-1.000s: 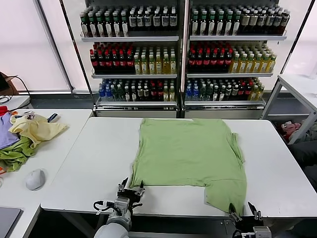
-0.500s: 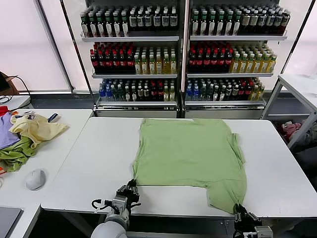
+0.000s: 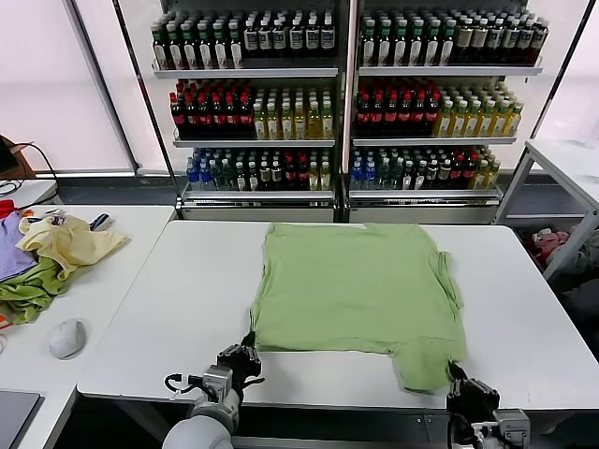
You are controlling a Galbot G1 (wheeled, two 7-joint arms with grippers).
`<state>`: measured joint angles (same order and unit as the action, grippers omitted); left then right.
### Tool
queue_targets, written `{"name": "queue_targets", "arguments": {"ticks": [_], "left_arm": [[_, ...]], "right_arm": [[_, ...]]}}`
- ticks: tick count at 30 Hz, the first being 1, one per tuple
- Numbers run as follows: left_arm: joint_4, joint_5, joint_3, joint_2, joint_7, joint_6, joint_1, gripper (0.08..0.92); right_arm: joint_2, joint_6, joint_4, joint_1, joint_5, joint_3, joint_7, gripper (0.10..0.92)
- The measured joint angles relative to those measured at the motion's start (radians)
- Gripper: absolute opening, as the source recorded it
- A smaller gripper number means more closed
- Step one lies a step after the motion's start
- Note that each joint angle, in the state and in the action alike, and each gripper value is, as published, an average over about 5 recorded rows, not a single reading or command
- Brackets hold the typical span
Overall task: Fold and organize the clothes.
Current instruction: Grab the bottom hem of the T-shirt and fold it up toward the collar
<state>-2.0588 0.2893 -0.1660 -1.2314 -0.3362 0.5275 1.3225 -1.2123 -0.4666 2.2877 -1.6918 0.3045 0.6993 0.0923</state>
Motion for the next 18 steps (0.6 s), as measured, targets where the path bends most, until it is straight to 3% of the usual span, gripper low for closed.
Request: {"name": "queue_targets", "arguments": {"ticks": [18], "left_arm": [[0.058, 0.126, 0.001, -0.003, 0.008, -0.047, -0.141, 0.092]], "right_arm": [[0.111, 0.043, -0.180, 0.286, 0.086, -0.053, 0.039, 0.113]]}}
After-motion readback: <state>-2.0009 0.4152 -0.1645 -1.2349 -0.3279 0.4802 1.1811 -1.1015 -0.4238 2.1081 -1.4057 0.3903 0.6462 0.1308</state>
